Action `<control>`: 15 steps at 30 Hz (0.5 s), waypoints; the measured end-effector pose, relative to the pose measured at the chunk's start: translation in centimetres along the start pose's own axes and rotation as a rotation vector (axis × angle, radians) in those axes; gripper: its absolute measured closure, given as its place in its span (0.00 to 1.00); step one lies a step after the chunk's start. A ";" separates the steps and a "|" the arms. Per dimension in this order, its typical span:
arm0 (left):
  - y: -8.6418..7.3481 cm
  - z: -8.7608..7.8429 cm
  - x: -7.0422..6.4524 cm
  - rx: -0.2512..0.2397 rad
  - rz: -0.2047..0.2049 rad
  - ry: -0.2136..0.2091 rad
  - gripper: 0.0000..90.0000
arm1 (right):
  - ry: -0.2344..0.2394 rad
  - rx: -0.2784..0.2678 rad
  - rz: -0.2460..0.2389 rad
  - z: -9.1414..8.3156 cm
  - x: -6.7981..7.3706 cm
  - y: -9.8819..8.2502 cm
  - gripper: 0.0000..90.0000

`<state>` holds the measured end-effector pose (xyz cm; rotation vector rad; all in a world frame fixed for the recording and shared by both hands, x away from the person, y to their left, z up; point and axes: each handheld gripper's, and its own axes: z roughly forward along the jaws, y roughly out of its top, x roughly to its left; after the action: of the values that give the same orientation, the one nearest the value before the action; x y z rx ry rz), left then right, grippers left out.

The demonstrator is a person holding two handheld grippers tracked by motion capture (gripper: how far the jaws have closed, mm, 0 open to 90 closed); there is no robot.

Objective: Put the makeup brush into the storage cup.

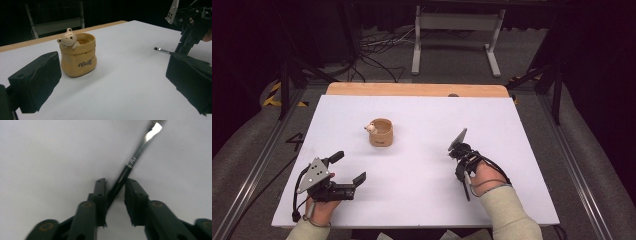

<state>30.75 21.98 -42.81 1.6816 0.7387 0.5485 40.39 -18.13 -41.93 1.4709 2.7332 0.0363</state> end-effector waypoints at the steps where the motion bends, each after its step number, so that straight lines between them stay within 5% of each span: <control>1: 0.0 0.0 0.0 -0.003 -0.001 0.003 0.01 | 0.004 0.001 0.000 0.0 0.0 0.0 0.93; 15: 0.0 0.3 0.0 0.008 -0.019 0.042 0.00 | 0.026 -0.018 -0.019 -0.2 -0.1 -0.3 0.94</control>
<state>30.94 21.80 -42.84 1.6729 0.7867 0.5698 40.17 -18.36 -41.78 1.4500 2.7601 0.0798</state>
